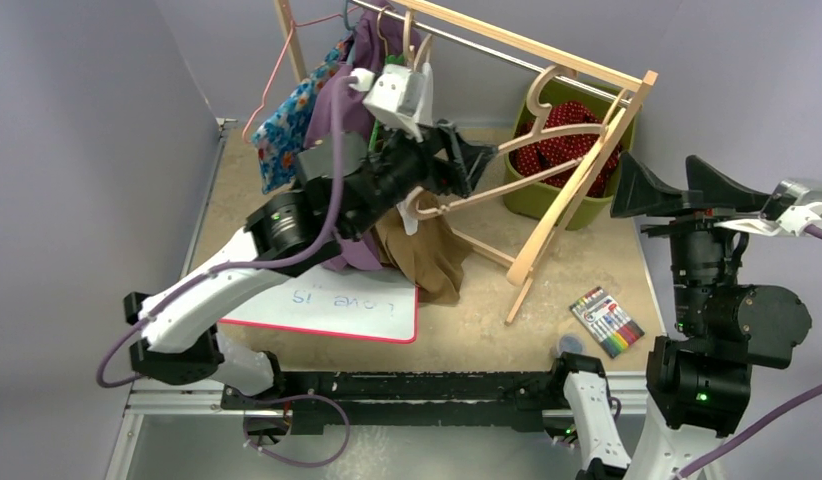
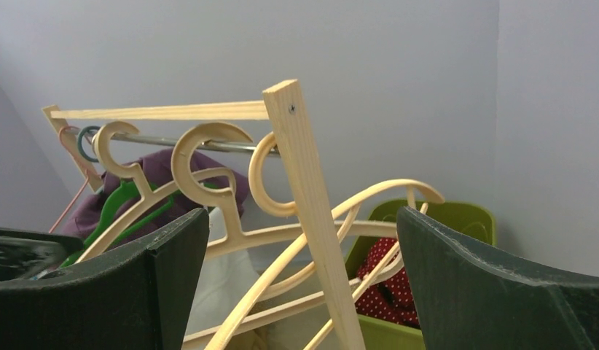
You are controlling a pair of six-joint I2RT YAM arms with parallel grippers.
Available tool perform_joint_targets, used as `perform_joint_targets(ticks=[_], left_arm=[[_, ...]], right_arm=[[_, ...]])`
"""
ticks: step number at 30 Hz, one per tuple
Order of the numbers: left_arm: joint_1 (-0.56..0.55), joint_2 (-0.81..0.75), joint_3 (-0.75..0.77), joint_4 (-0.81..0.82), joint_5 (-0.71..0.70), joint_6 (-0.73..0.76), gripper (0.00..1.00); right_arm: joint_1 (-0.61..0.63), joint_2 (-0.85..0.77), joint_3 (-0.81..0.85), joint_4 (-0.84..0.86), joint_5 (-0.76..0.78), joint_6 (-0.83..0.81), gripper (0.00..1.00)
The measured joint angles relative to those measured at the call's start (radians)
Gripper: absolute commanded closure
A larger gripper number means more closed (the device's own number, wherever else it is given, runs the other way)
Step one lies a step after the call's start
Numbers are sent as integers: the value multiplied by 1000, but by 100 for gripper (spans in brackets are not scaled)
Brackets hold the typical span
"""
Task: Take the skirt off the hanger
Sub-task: Pick up the hanger from the clothesline.
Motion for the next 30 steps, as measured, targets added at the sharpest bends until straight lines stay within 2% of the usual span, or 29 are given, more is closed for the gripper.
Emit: perform_joint_targets(ticks=[4,9,14,18,22,30], left_arm=[[0,-93,-45,-71,-50,30,21],[0,-151,-45,-144,-181,80,32],[23,-90,86,-243,-303,125,36],[124,1,206,-311,-292,127,39],[207,74,254,-351,-273,132,40],[240,165,272,-377,-217,140,46]], right_arm=[[24,-22,-45,1,0,-6,1],[44,-58,-121,-2,4,-12,1],[74,-98,-150,-59,56,-32,1],[113,-147,-150,-114,122,-59,1],[149,-202,-150,-177,182,-80,1],[171,-218,-182,-288,218,-101,1]])
